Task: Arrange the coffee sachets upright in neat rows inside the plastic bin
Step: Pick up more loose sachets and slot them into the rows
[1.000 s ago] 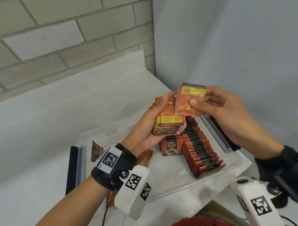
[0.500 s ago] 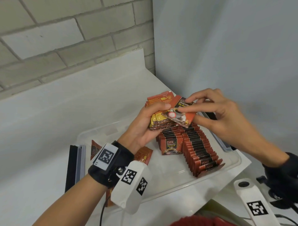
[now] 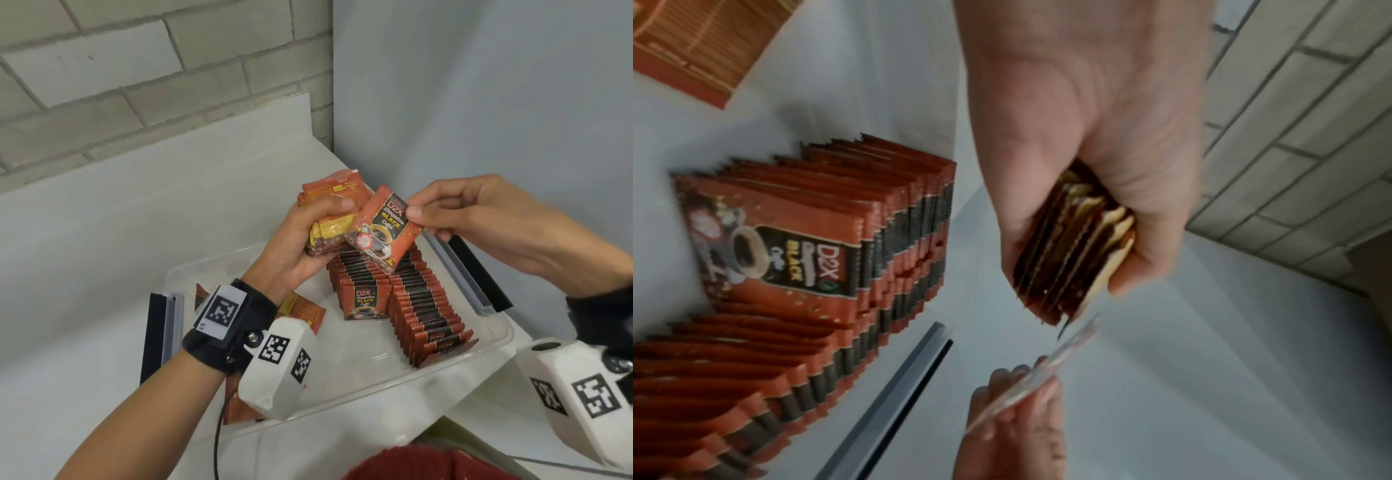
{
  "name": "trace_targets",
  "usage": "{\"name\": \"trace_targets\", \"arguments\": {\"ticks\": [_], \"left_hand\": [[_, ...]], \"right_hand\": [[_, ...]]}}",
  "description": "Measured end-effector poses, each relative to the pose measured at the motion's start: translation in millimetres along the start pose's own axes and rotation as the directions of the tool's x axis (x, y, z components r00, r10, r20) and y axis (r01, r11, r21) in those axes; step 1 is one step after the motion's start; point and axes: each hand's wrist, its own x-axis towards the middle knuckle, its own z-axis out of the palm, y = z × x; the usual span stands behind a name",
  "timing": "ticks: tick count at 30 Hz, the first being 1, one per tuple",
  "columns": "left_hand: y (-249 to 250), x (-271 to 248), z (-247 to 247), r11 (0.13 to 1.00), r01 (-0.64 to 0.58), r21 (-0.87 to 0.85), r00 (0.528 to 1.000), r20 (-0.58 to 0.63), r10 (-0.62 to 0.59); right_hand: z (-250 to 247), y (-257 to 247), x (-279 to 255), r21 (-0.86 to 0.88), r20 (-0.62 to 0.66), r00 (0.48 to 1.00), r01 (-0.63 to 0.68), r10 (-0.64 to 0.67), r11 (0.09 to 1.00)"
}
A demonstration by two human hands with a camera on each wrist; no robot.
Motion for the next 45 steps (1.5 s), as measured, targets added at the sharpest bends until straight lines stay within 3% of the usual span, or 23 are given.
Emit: {"name": "trace_targets", "arguments": {"ticks": [6, 10, 14, 19, 30, 35, 40, 45], "left_hand": [[16, 4, -12, 0.992, -0.109, -0.07, 0.987, -0.127, 0.1], [18, 6, -17, 0.989, -0.13, -0.072, 0.978, -0.175, 0.116], [19, 6, -20, 0.988, -0.124, -0.087, 0.976, -0.191, 0.106], [18, 6, -20, 0.989, -0.111, -0.097, 0.98, -0.178, 0.093], [17, 6, -14, 0.991, -0.093, -0.092, 0.98, -0.185, 0.075], [16, 6, -15, 0.993, -0.067, -0.096, 0.978, -0.202, 0.047], [14, 6, -15, 0.995, -0.052, -0.084, 0.978, -0.205, 0.034], [13, 8, -16, 0.997, -0.055, -0.048, 0.988, -0.15, 0.047]], "right_hand": [[12, -7, 2, -0.316, 0.086, 0.996, 0.064, -0.039, 0.946], [36, -2, 9, -0.587, 0.208, 0.977, 0.167, -0.052, 0.792], [51, 4, 15, -0.73, 0.3, 0.954, 0.216, 0.019, 0.649], [56, 8, 20, -0.797, 0.325, 0.94, 0.214, 0.103, 0.565], [56, 14, 19, -0.823, 0.372, 0.923, 0.279, 0.099, 0.494], [55, 17, 18, -0.816, 0.392, 0.915, 0.299, 0.095, 0.494], [48, 14, 20, -0.79, 0.369, 0.924, 0.253, 0.103, 0.559], [30, -7, 20, -0.636, 0.269, 0.959, 0.105, 0.092, 0.764]]}}
